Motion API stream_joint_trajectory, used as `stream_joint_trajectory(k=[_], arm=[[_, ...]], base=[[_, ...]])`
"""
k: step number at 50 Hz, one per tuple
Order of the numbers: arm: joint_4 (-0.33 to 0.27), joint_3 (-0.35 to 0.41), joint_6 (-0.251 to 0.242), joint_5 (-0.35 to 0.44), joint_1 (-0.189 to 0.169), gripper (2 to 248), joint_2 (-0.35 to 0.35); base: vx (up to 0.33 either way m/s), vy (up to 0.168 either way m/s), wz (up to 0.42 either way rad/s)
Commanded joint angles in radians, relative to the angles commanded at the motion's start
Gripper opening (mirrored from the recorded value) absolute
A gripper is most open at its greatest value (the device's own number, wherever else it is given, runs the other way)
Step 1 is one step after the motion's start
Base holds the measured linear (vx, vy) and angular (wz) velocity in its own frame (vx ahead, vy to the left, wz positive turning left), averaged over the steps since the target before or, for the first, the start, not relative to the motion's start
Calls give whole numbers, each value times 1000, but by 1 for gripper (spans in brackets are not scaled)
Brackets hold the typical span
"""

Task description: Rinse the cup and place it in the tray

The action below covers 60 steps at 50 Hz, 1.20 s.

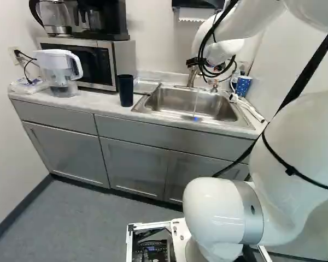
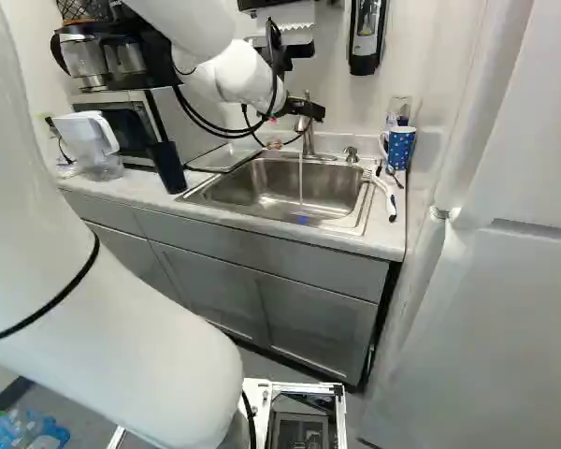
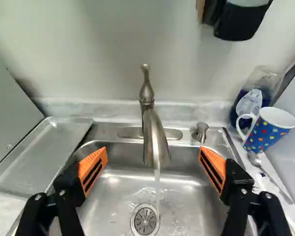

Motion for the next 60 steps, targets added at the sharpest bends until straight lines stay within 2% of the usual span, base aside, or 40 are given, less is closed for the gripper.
stream_joint_trajectory(k=[48, 60], arm=[[0, 0, 0, -504, 0, 247, 0], [0, 0, 0, -505, 27, 247, 0]], base=[[0, 0, 0], [0, 0, 0]])
